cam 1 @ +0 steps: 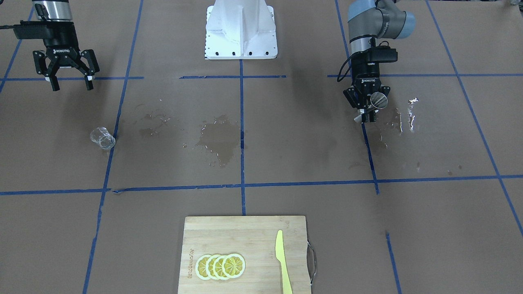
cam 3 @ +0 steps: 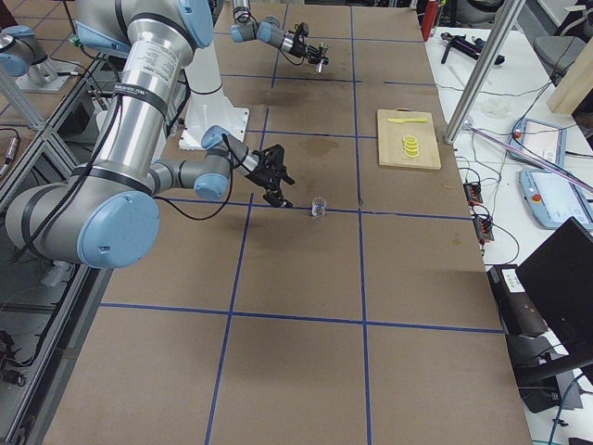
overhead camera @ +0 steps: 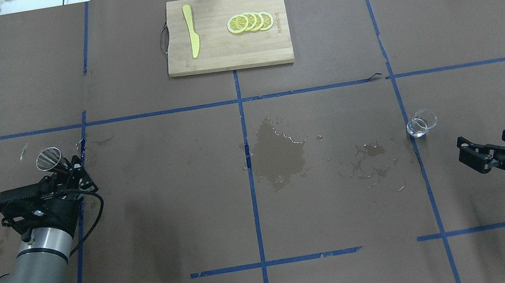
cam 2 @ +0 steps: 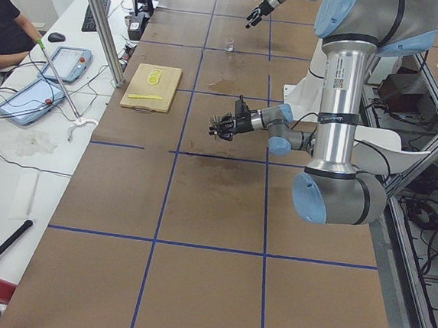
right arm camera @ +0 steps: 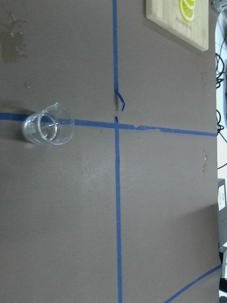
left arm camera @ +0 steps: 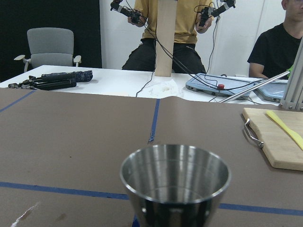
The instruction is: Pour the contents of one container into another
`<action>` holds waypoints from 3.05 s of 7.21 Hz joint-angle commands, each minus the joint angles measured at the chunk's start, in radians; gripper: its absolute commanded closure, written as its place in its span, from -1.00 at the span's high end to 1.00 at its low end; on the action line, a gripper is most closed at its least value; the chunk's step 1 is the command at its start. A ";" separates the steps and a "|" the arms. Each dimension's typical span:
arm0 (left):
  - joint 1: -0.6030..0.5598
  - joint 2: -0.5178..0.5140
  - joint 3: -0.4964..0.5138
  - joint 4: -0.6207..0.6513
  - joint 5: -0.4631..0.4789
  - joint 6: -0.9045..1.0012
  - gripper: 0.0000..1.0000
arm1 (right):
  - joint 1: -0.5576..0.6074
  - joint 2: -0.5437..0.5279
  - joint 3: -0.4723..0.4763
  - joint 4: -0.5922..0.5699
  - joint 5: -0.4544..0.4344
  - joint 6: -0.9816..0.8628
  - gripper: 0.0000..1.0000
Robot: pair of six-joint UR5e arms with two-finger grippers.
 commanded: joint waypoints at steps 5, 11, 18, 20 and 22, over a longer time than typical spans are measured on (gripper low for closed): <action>0.003 -0.032 0.029 -0.008 -0.002 0.008 -1.00 | -0.025 0.277 -0.325 0.070 -0.206 -0.128 1.00; 0.003 -0.037 0.024 -0.011 -0.002 0.058 -1.00 | 0.001 0.343 -0.390 0.070 -0.206 -0.180 0.99; 0.003 -0.046 0.048 -0.299 -0.045 0.373 -1.00 | 0.059 0.398 -0.450 0.071 -0.186 -0.197 0.99; 0.003 -0.046 0.046 -0.299 -0.045 0.373 -1.00 | 0.059 0.421 -0.470 0.071 -0.180 -0.197 0.99; 0.003 -0.054 0.045 -0.301 -0.043 0.373 -1.00 | 0.061 0.421 -0.470 0.071 -0.174 -0.197 0.99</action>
